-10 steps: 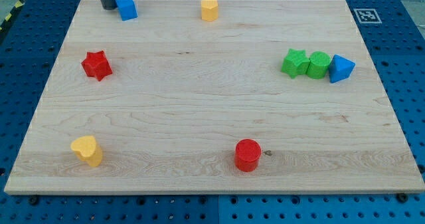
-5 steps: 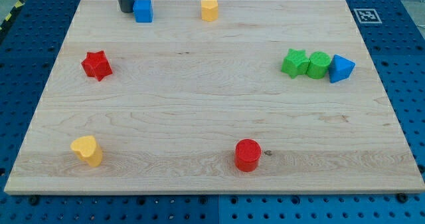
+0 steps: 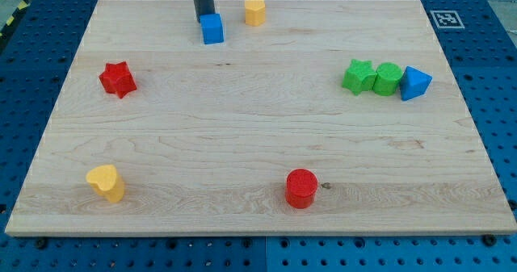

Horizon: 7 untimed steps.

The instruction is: Push the blue cube to the center

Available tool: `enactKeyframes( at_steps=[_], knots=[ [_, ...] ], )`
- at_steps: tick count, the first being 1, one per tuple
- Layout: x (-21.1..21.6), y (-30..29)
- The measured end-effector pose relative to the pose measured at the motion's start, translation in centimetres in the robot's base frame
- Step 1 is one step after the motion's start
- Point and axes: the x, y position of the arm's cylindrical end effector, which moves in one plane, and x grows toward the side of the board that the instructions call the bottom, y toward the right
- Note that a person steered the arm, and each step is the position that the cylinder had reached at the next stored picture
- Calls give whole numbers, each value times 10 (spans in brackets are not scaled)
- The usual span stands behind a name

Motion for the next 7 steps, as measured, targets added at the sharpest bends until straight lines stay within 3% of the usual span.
enactKeyframes(
  at_steps=[2, 5, 7],
  knots=[
    [29, 18],
    [8, 17],
    [45, 11]
  ],
)
